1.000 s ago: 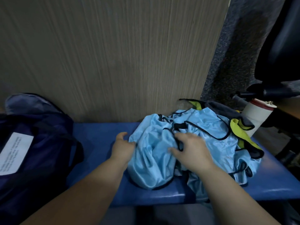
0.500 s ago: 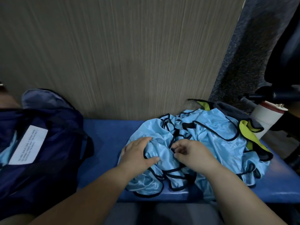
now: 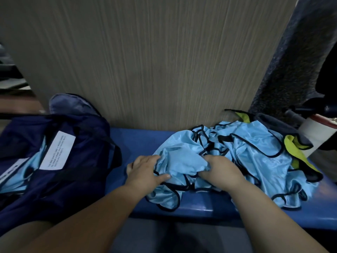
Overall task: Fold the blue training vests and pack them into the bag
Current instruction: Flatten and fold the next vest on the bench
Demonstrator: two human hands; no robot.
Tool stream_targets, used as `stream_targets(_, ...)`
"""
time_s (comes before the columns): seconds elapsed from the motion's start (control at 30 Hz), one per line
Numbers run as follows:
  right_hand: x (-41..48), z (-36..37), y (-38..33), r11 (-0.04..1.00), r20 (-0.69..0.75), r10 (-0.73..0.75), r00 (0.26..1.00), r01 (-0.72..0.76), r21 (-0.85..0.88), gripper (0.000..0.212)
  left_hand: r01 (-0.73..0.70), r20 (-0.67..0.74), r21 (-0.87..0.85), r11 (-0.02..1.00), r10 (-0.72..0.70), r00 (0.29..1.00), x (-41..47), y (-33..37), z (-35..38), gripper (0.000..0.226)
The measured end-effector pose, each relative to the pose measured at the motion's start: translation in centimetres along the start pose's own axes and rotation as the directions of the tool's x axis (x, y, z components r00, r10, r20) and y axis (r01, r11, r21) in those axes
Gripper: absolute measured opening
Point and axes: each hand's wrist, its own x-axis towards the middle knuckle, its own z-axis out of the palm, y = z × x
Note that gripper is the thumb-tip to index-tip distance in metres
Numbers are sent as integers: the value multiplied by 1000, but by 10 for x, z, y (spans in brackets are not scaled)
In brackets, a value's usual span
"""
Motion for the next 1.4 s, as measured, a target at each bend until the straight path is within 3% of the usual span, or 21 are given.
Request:
stream_targets(0.13,-2,-3,5,955,-131,115,985,-72,289,21,52,-34,45,998,-50,998,2,-18,-10,66)
stream_targets(0.23,2,-2,8,845,-224,240,945,-89,528,26,78,-70,44,996,-75,995,1,-23,-16,56)
stream_targets(0.4,8,1,7,542,-145,332,932,-62,838,29,-162,-203,-141,977,132,970,-7,5,-18,45)
stream_targets(0.5,8,3,2,370,-64,226,972,-24,929,29,-314,-176,-225,923,278,944,-10,33,-20,55)
stream_targets(0.63,4,2,-1,257,-12,-106,994,39,966,41,-349,-163,-405,845,308,937,-8,59,-20,60)
stream_targets(0.7,2,3,-2,268,22,-219,976,38,963,58,-342,-180,-473,812,291,940,-4,63,-18,59)
stream_targets(0.83,2,6,3,381,75,-295,953,45,924,73,-307,-142,-402,862,273,952,3,60,-11,59)
stream_targets(0.97,0,9,5,723,39,-224,974,139,677,58,-252,-200,-404,879,184,962,6,55,0,32)
stream_targets(1.03,-1,10,7,837,-29,-154,988,147,527,51,-177,-165,-465,868,111,980,6,53,1,22)
stream_targets(1.23,3,3,19,925,-106,41,994,2,381,42,45,-70,-534,844,-97,993,7,30,-3,8)
stream_targets(1.4,4,6,20,941,2,85,996,-81,328,51,139,-133,-590,795,-266,955,10,17,-13,18)
